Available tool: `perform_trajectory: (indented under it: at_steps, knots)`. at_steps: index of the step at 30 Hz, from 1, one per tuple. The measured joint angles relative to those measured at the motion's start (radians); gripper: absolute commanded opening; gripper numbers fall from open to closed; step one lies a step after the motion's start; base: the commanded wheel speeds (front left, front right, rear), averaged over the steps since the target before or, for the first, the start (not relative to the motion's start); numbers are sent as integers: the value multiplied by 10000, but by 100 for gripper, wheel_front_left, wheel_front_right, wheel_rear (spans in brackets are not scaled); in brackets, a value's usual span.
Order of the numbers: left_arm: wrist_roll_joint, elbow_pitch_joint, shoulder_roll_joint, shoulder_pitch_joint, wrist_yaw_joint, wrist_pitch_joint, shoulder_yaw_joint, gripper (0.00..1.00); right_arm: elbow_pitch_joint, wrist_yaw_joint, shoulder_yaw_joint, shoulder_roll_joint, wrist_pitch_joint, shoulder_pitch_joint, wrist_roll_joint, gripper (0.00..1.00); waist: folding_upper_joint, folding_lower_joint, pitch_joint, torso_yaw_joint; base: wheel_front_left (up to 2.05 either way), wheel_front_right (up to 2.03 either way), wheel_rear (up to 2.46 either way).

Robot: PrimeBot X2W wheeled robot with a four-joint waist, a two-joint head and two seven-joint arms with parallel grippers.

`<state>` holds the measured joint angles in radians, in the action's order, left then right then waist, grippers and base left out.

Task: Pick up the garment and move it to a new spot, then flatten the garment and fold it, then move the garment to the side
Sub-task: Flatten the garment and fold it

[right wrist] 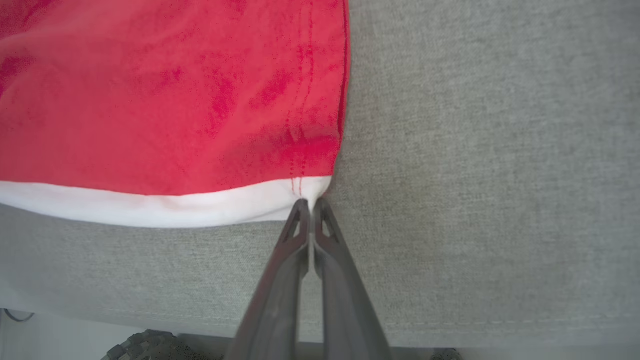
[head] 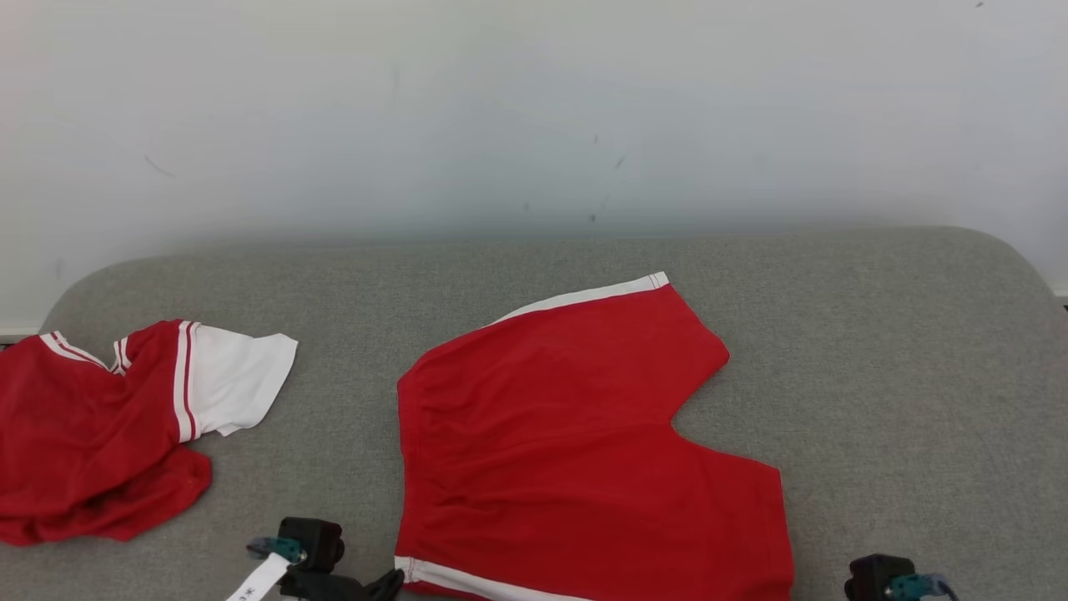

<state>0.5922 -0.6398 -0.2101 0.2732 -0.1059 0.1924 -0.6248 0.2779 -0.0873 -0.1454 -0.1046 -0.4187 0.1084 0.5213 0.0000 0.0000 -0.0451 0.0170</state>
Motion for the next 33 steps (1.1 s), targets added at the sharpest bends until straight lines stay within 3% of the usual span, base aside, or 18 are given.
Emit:
perform_trajectory:
  at_steps: [8, 14, 22, 33]
  knots:
    - [186, 516, -132, 12, -2, -219, 343, 0, -1469, 360, 537, -546, 242, -63, 332, 0, 0, 0, -52, 41, 0, 0, 0]
    - [422, 842, 13, 406, -8, -255, 305, 0, -2140, 761, 648, -1212, 67, -1320, 265, 0, 0, 1, -12, 128, 0, 0, 0]
    - [309, 1003, 458, 1395, -8, -67, 128, 0, -1626, 1375, 428, -1718, -577, -3129, 257, 0, 0, 2, 214, 476, 0, 0, 0]
    - [35, 821, 1170, 3022, 529, 65, 324, 0, -263, 1584, 238, -1923, -1095, -5185, 213, 0, 1, 2, 985, 1038, 0, 0, 0]
